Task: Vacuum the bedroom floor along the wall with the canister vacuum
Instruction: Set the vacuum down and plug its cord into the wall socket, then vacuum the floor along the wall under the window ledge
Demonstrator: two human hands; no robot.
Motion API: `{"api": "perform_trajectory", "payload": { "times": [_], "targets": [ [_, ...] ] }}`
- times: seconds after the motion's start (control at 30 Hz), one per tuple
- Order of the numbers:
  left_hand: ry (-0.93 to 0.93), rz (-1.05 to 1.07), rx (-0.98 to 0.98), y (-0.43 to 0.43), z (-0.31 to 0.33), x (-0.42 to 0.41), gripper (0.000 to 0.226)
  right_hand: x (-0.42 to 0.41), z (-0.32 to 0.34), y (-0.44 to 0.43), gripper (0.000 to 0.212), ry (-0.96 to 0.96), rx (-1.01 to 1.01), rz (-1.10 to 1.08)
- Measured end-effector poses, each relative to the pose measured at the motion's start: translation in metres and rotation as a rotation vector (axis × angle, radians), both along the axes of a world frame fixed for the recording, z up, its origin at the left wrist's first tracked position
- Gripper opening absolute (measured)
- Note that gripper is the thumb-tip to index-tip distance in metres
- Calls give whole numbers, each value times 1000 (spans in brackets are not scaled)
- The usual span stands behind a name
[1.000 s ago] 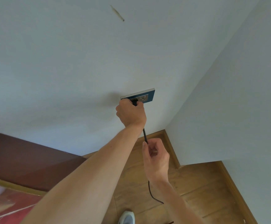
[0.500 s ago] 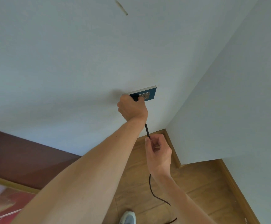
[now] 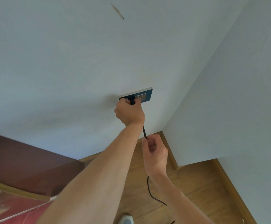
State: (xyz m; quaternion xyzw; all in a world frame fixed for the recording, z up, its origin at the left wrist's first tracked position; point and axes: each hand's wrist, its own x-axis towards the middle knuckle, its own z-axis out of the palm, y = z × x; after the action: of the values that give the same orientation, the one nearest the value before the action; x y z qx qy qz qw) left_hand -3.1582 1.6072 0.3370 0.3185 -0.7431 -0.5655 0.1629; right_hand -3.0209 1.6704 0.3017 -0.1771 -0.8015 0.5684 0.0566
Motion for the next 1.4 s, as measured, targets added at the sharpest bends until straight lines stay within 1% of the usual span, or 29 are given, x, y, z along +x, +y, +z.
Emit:
{"api": "perform_trajectory", "payload": {
  "times": [0.2, 0.27, 0.33, 0.4, 0.47, 0.53, 0.63, 0.67, 0.73, 0.87, 1.07, 1.23, 1.4],
  "targets": [
    [-34, 27, -36, 2, 7, 3, 24, 0, -1, -1, 6, 20, 8, 6],
    [-94, -13, -83, 1, 16, 8, 20, -1, 2, 2, 2, 7, 37, 28],
    [-136, -80, -126, 1, 29, 18, 25, -1, 9, 7, 3, -32, 89, 78],
    [-170, -156, -140, 0, 42, 32, 33, -3, 21, 19, 12, -100, 180, 171],
    [-189, -273, -205, -1, 58, 46, 45, -5, 41, 35, 26, -160, 289, 273],
    [-196, -434, -334, -3, 79, 57, 63, -7, 68, 56, 42, -202, 379, 355],
    [-268, -685, -589, -2, 129, 70, 97, -8, 124, 90, 65, -249, 508, 453],
    [-292, -761, -675, -2, 149, 73, 104, -8, 146, 101, 71, -259, 561, 478],
    [-328, -885, -791, 3, 194, 79, 109, -8, 193, 124, 79, -264, 664, 507],
    [-291, -1013, -974, 23, 289, 91, 104, -6, 291, 164, 84, -213, 831, 530],
    [-194, -1093, -1160, 55, 416, 112, 95, 8, 421, 211, 86, -140, 986, 462],
    [-136, -1122, -1253, 77, 495, 129, 90, 36, 499, 237, 85, -110, 1005, 404],
    [-55, -1155, -1324, 99, 548, 137, 91, 64, 548, 254, 82, -90, 979, 381]
  ]
}}
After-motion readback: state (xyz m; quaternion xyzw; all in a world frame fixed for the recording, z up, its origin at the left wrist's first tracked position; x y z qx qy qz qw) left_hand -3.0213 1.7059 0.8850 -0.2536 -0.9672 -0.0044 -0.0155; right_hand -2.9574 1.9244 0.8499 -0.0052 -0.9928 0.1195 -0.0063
